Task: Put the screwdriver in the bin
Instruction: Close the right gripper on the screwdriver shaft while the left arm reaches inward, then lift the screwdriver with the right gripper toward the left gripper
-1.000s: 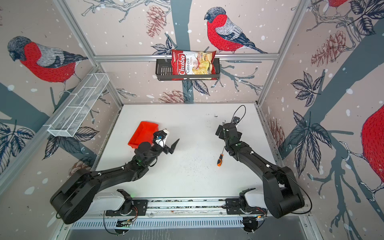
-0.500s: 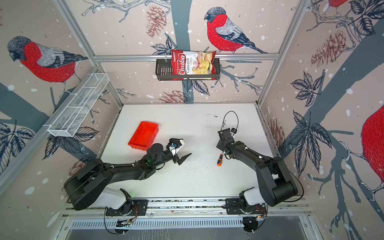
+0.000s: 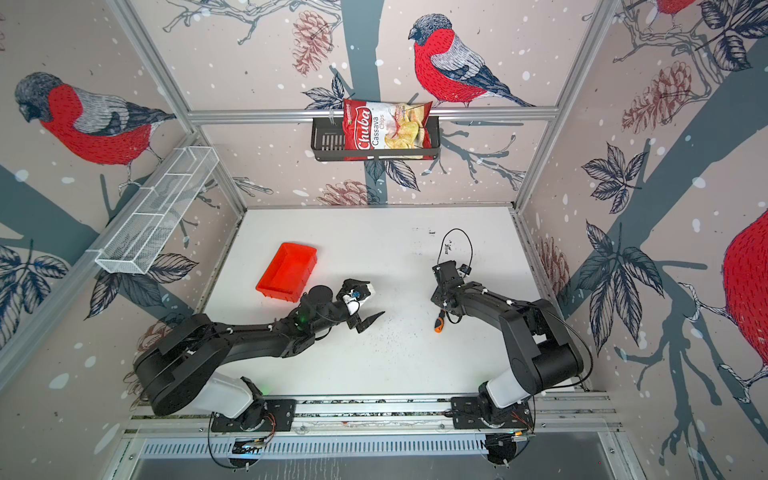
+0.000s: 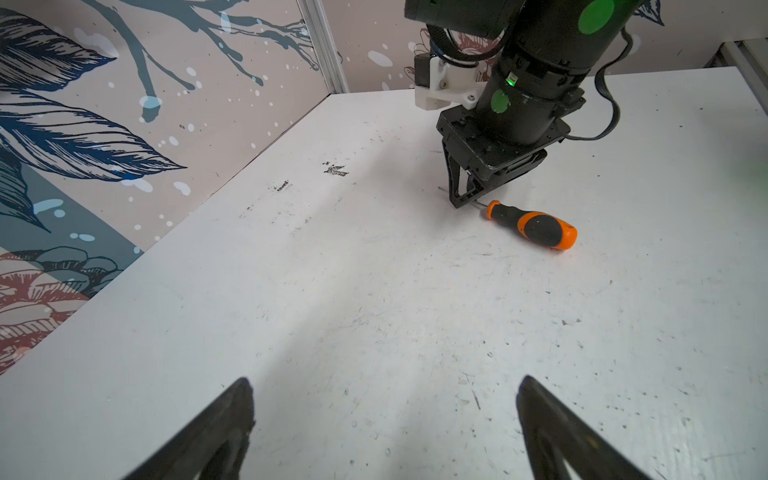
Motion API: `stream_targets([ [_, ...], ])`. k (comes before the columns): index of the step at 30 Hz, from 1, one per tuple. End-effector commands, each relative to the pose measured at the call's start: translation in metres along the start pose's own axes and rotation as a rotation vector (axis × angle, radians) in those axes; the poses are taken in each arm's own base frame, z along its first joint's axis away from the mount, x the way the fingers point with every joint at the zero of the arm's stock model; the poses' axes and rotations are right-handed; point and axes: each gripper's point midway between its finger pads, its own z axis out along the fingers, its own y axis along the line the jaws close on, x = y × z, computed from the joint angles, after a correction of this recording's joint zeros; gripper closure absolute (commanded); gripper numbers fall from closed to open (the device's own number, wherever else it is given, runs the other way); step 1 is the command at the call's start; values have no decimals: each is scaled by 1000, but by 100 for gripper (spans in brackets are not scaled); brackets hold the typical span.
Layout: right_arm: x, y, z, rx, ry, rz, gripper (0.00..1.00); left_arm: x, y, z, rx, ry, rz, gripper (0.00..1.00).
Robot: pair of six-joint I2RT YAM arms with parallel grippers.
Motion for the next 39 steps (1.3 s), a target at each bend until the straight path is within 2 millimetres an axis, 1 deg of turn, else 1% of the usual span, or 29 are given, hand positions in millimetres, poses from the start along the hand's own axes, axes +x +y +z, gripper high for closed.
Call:
stream_targets([
  [1, 4, -4, 2, 19, 11, 5, 76, -4, -2, 2, 14, -8, 10, 3],
  [6, 4, -5, 3, 25, 9, 3, 84, -9, 1, 0, -5, -17, 16, 3],
  [10, 1, -4, 2, 24, 1, 1, 90, -9, 2, 0, -10, -13, 20, 3],
  [13, -1, -1, 2, 16, -1, -10, 99, -10, 2, 0, -12, -18, 16, 3],
  [21, -9, 9, -4, -28, -27, -10, 100, -17, 4, -1, -23, -57, -5, 3],
  [26, -16, 16, -12, -66, -65, -2, 100, -24, 5, -5, -28, -99, -31, 3],
  [29, -30, 24, -22, -102, -128, -15, 100, -31, 7, -6, -33, -122, -55, 3],
  [32, -49, 31, -34, -125, -210, -36, 100, -37, 14, -6, -64, -140, -103, 3],
  [35, -66, 42, -52, -183, -294, -58, 100, -46, 16, -8, -68, -174, -135, 3],
  [39, -92, 63, -82, -291, -424, -103, 100, -57, 18, -7, -52, -206, -189, 3],
])
